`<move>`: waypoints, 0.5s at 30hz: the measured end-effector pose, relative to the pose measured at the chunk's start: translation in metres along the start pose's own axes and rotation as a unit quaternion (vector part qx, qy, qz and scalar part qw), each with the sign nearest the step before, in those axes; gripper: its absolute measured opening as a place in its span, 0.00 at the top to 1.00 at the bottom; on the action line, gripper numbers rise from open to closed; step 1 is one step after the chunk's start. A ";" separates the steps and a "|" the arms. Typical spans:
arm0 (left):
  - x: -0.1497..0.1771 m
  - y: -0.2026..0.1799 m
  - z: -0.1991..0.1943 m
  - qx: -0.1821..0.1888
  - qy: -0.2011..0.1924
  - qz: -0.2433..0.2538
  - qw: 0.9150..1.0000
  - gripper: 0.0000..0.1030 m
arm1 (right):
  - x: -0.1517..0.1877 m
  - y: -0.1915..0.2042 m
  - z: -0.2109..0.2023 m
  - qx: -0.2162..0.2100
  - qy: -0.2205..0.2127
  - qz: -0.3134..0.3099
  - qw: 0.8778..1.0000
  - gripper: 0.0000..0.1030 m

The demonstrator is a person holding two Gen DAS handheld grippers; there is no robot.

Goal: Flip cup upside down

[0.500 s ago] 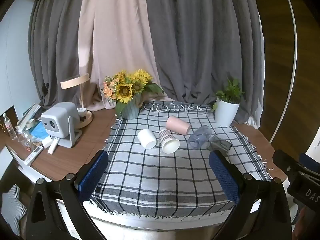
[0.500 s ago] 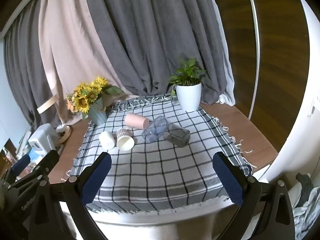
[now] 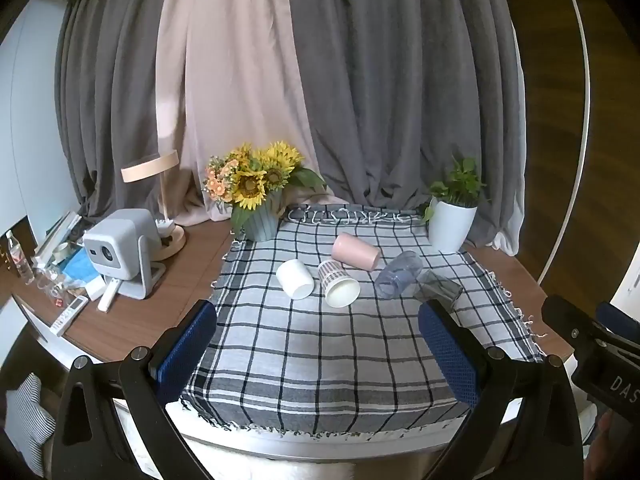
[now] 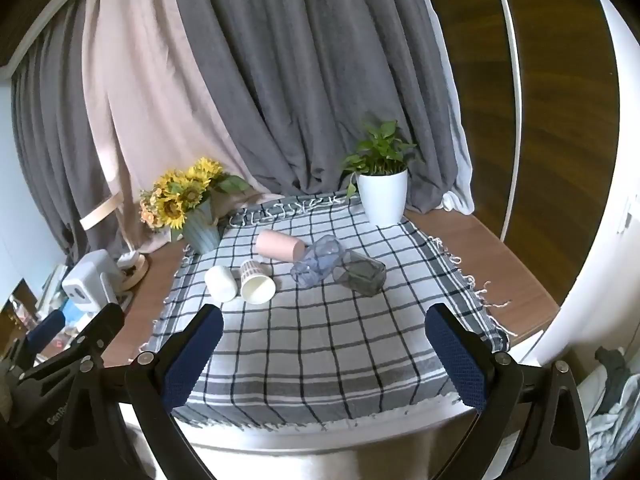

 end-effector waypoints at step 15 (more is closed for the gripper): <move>0.000 -0.001 -0.004 0.001 -0.002 0.001 1.000 0.00 | -0.003 0.002 -0.001 -0.004 -0.002 -0.001 1.000 0.01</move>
Point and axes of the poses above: each gripper's, at about its wrist camera, not at the fingertips, and z roughly the way its jaws point, y to its left, x to its underside, the point moved 1 cm from there along z, roughly the way its jaws point, and after that the axes turned 15 degrees about y, right-handed, at the moved point
